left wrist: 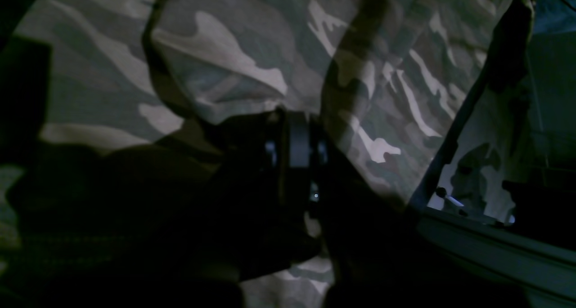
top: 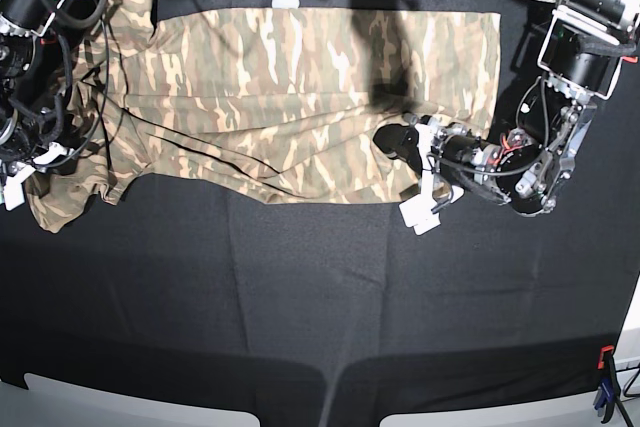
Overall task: Layout the t-shirt on the table in an organized manner, then fold the t-shirt properly
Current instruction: 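Grasp the bunched shirt fabric with the right gripper and gather it, then lift the shirt with both grippers and spread it wide across the table, then release the shirt and move both grippers to the collar edge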
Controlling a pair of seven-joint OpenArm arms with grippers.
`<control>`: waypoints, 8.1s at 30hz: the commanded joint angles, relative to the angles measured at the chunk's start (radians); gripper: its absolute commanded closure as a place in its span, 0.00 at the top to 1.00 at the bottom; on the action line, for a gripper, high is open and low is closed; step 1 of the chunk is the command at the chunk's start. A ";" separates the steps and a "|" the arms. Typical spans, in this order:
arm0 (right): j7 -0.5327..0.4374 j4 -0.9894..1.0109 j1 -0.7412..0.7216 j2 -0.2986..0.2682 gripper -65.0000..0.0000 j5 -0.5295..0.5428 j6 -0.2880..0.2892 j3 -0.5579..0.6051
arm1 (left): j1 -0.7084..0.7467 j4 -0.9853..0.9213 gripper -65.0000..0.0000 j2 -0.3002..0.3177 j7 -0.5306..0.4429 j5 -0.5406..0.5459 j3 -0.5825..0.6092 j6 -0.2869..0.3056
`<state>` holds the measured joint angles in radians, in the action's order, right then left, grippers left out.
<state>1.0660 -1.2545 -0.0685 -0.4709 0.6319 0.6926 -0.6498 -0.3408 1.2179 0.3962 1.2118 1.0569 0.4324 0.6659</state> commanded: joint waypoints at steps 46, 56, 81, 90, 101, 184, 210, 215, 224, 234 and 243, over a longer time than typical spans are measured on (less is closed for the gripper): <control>0.330 0.175 -0.113 -0.103 0.42 0.460 0.006 -0.004 | -0.025 0.015 0.00 0.005 -0.009 0.025 -0.007 0.008; 0.330 0.175 -0.112 -0.103 0.36 0.415 0.006 -0.004 | -0.025 0.015 0.00 0.005 -0.008 0.025 -0.007 0.008; 0.234 0.175 -0.318 -0.103 0.00 0.329 0.006 0.115 | -0.167 0.015 0.00 0.006 -0.076 -0.111 -0.007 0.008; -0.004 0.175 -0.459 -0.103 0.00 0.065 0.006 0.353 | -0.248 0.015 0.00 0.006 -0.208 -0.368 -0.007 -0.117; -0.043 0.176 -0.703 -0.102 0.00 0.015 0.006 0.384 | -0.377 0.014 0.00 0.006 -0.338 -0.651 -0.007 -0.264; -0.567 0.589 -1.006 0.077 0.39 -0.622 -0.230 0.384 | -0.543 -0.436 0.46 -0.002 -0.893 -0.873 -0.007 -0.391; -0.393 0.420 -0.856 0.073 0.38 -0.408 0.006 0.384 | -0.517 -0.301 0.35 0.001 -0.532 -0.828 -0.007 -0.348; -0.373 0.197 -0.671 0.072 0.38 -0.384 0.006 0.384 | -0.411 -0.087 0.35 0.001 -0.469 -0.829 -0.007 -0.345; -0.318 -0.234 -0.300 0.072 0.38 -0.358 0.006 0.384 | -0.117 0.296 0.35 0.010 -0.333 -0.834 -0.007 -0.344; -0.316 -0.637 0.160 0.072 0.38 -0.370 0.006 0.384 | 0.211 0.645 0.35 0.132 -0.322 -0.858 -0.007 -0.354; -0.301 -0.904 0.410 0.072 0.38 -0.496 0.006 0.380 | 0.467 0.854 0.35 0.234 -0.321 -0.858 -0.007 -0.372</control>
<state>0.7826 -2.1418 0.3458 -0.3851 0.1261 0.6994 -0.2634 0.1364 2.0537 0.6216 0.9066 0.2012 0.4320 0.2928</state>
